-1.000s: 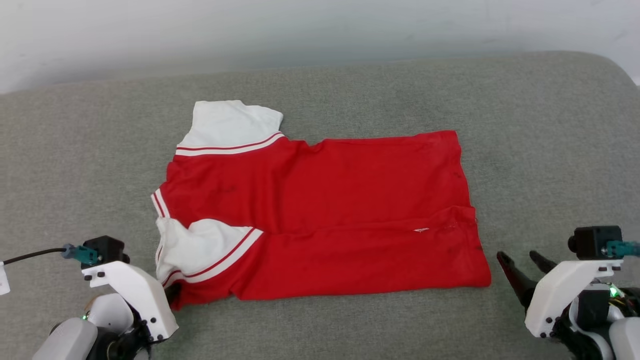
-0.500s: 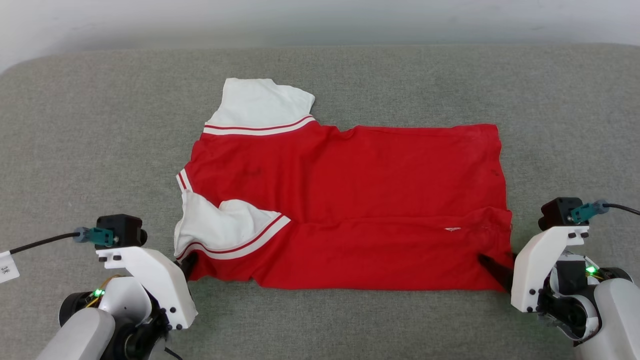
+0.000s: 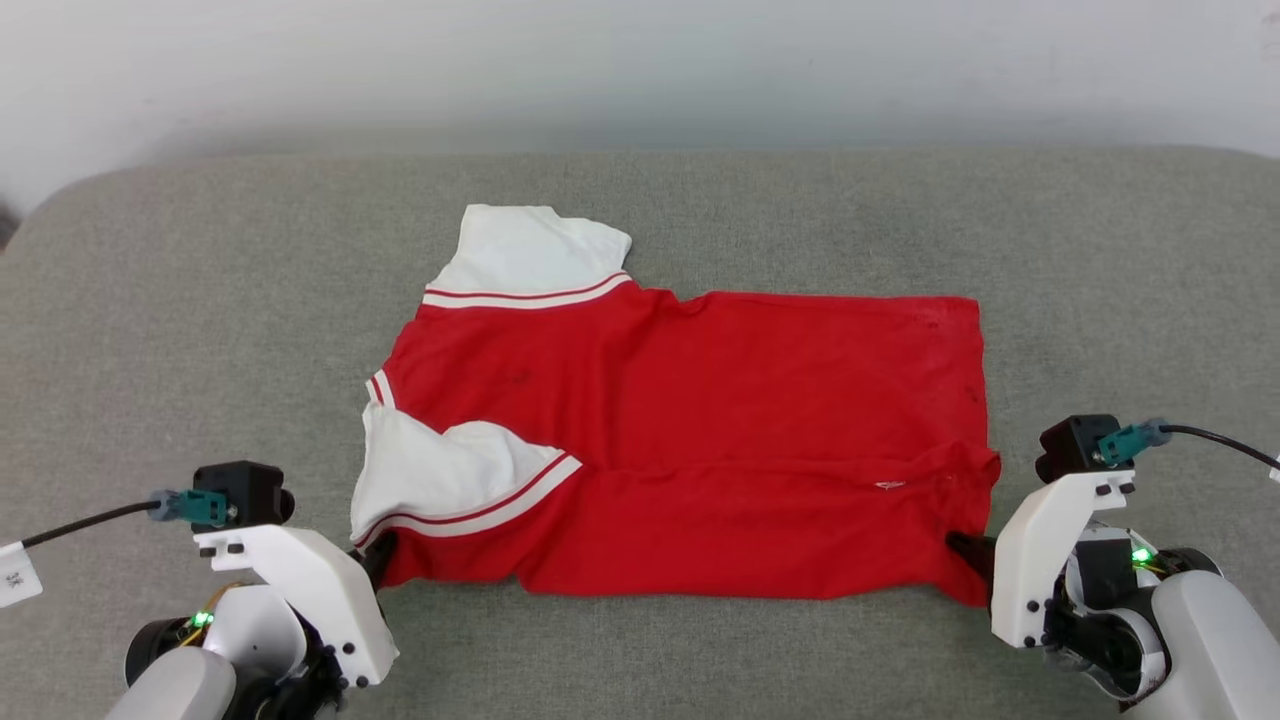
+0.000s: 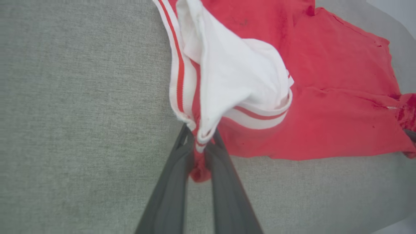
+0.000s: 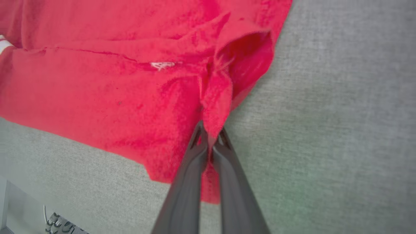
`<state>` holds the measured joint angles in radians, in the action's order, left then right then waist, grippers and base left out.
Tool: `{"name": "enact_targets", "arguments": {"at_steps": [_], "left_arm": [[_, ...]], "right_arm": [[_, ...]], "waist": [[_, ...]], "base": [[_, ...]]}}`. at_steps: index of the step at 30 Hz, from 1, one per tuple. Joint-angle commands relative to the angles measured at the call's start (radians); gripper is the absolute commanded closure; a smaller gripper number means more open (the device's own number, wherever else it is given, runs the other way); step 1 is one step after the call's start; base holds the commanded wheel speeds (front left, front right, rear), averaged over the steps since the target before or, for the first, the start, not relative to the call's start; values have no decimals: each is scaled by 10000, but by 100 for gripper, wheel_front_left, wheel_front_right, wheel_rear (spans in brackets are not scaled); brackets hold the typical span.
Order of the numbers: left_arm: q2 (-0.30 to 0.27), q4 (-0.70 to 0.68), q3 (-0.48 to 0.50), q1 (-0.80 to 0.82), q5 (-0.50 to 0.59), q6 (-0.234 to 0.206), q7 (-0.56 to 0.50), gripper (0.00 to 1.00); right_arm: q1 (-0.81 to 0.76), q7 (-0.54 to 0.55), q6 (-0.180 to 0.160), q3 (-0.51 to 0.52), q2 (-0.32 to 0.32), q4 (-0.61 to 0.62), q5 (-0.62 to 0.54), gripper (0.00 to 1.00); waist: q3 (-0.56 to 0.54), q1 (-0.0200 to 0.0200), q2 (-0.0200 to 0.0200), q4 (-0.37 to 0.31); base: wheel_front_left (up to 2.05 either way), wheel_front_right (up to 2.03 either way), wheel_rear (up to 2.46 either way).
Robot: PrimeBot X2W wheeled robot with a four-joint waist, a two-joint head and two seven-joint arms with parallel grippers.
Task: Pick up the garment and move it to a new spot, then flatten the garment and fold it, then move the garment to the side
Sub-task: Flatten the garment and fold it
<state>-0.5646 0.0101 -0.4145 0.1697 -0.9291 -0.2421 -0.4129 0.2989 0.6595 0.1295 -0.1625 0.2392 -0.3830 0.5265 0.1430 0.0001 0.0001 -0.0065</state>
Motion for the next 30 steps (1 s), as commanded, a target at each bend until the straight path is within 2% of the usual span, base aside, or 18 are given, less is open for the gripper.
{"name": "enact_targets", "arguments": {"at_steps": [1,6,10,14,18,19,20,21,22,30], "left_arm": [[25,3,34,-178,-51,-49,87,100],[90,11,51,-622,-139,-116,278,100],[-2,-252,81,-1142,-145,-346,314,100],[-166,-448,132,-1761,-299,-588,190,100],[-122,-227,13,-2044,-441,-523,43,100],[-51,-135,40,-2009,-461,-509,143,100],[51,-17,90,-1929,-468,-547,273,94],[95,139,37,-1874,-414,-535,297,46],[127,300,-20,-1810,-354,-477,326,0],[505,853,228,-960,67,-179,1546,0]], "right_arm": [[-198,-94,21,-31,106,111,68,100],[-679,-197,12,-119,204,404,152,100],[-1222,-136,10,-81,274,660,197,100],[-1771,-104,10,70,284,913,192,100],[-2169,-133,10,255,181,826,137,100],[-2251,-179,10,260,169,759,83,75],[-2314,-245,10,272,103,704,112,21],[-2347,-388,10,288,81,688,84,0],[-2374,-529,10,251,82,673,31,0],[-2178,-3210,12,294,99,1520,-574,0]], "waist": [[-371,-1,-1,6],[-1009,-1,-1,76],[-1460,-1,-1,101],[-1566,-1,-1,76],[-1544,-1,-1,43],[-1520,-1,-1,27],[-1500,-1,-1,14],[-1480,-1,-1,5],[-1459,-1,-1,-4],[-1279,-1,-1,-374]], "base": [[0,0,0],[0,0,0],[0,0,0],[0,0,0],[0,0,0],[0,0,0],[0,0,0],[0,0,0],[0,0,0],[0,0,0]]}}
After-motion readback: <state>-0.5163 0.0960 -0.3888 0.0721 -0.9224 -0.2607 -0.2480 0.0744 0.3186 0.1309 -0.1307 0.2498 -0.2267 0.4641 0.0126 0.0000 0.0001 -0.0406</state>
